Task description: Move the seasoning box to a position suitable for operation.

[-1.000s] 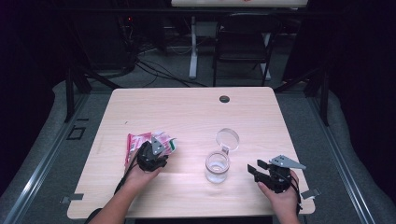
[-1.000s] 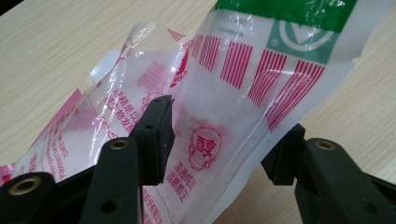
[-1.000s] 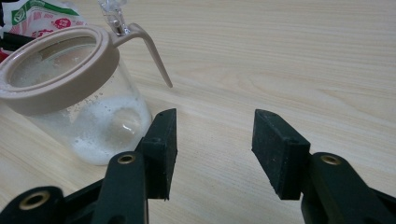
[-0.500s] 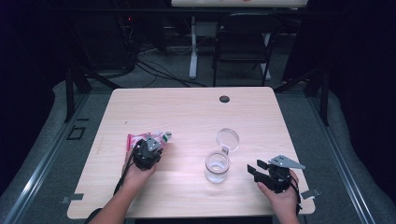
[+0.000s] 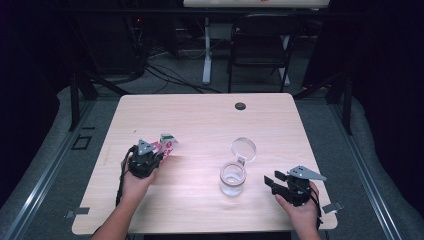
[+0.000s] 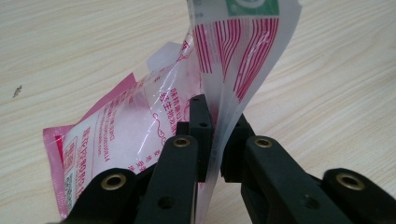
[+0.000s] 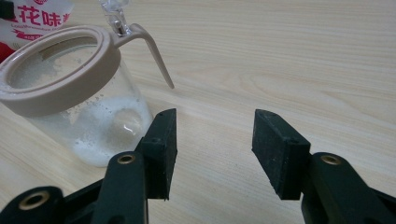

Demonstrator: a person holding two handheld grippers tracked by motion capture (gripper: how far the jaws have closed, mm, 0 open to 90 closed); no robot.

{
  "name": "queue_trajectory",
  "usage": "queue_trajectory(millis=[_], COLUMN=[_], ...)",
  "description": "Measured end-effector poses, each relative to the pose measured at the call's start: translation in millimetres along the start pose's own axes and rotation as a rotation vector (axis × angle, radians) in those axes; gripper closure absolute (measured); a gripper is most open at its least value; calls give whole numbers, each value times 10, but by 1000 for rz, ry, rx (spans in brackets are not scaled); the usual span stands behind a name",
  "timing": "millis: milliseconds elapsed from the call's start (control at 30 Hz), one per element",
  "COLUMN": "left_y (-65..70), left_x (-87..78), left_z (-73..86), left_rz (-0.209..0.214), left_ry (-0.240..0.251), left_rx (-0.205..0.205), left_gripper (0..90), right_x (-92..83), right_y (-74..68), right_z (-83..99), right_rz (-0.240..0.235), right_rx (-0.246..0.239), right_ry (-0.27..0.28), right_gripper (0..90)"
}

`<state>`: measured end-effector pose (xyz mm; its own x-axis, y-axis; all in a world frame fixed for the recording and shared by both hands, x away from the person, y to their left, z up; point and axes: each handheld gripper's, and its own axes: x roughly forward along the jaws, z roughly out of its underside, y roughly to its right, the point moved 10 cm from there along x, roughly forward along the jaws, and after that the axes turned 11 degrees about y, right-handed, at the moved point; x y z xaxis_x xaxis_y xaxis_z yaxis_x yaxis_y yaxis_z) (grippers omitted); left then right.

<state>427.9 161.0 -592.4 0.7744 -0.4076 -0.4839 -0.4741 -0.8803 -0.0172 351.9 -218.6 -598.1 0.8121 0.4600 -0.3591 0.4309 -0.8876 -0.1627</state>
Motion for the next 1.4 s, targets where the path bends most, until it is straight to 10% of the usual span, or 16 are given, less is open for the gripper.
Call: queue_trajectory(millis=[667,1200,1400], left_y=[-359,-591,-800], left_x=[-434,-582,-633], left_z=[-92,-345,-508], left_rz=[-41,-68,-81], left_ry=[129,193,229], left_rx=[-166,-168,-230], left_gripper=[896,900,900], right_x=[155,302,309], right_y=[-102,-179,-161], right_z=[-78,-132,-137], right_rz=[-39,-63,-65], right_rx=[-23,-26,-25], right_ry=[10,12,5], right_gripper=[501,498,498])
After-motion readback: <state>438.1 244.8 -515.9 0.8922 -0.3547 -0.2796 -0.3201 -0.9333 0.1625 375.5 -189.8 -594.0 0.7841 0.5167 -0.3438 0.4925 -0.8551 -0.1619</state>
